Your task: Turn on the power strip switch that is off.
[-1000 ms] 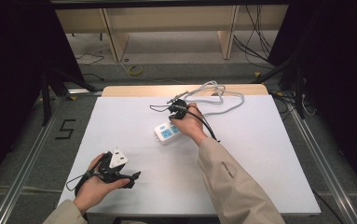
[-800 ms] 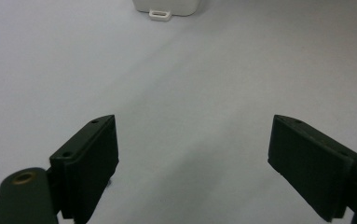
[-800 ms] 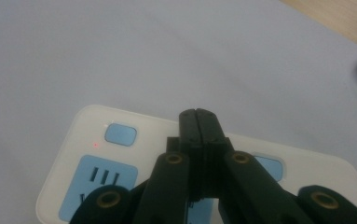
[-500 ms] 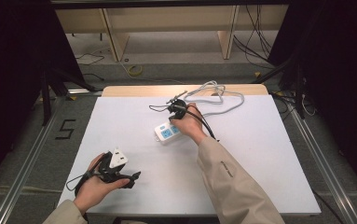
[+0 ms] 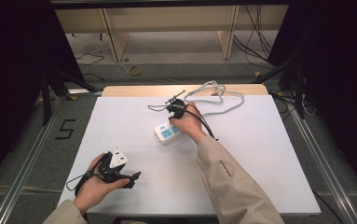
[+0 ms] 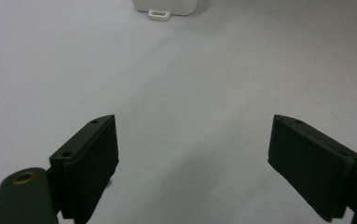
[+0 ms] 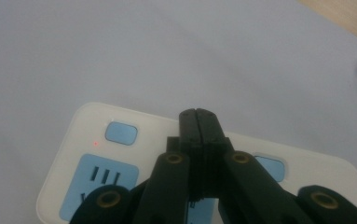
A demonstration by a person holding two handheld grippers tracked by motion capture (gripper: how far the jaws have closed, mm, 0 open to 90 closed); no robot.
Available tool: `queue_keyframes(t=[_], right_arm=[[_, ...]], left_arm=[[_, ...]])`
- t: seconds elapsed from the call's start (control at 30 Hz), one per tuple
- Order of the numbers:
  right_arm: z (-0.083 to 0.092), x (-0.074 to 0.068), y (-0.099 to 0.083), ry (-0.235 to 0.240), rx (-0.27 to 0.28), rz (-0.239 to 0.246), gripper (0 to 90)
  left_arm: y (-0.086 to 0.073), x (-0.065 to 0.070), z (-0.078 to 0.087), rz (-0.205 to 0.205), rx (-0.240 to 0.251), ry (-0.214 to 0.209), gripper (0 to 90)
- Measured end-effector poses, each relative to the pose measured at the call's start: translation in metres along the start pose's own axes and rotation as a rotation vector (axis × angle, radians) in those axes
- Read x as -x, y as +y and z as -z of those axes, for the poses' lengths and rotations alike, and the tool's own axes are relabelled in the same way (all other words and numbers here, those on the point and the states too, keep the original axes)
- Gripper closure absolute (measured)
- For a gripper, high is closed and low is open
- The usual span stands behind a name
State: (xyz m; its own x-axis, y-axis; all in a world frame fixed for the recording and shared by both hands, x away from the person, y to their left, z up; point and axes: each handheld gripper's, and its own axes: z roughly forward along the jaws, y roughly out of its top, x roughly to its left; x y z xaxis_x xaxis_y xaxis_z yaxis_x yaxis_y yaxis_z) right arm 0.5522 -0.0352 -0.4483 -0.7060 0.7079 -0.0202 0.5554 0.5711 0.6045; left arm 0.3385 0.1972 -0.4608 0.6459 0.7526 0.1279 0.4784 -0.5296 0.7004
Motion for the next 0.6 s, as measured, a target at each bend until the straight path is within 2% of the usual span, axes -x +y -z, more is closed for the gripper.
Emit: queue_keyframes(t=[0.6], right_arm=[[-0.0010,-0.0011,0.0013,-0.005,-0.017,-0.014,90.0]], left_arm=[[0.0000,0.0002,0.0001,-0.003,-0.003,0.000,15.5]])
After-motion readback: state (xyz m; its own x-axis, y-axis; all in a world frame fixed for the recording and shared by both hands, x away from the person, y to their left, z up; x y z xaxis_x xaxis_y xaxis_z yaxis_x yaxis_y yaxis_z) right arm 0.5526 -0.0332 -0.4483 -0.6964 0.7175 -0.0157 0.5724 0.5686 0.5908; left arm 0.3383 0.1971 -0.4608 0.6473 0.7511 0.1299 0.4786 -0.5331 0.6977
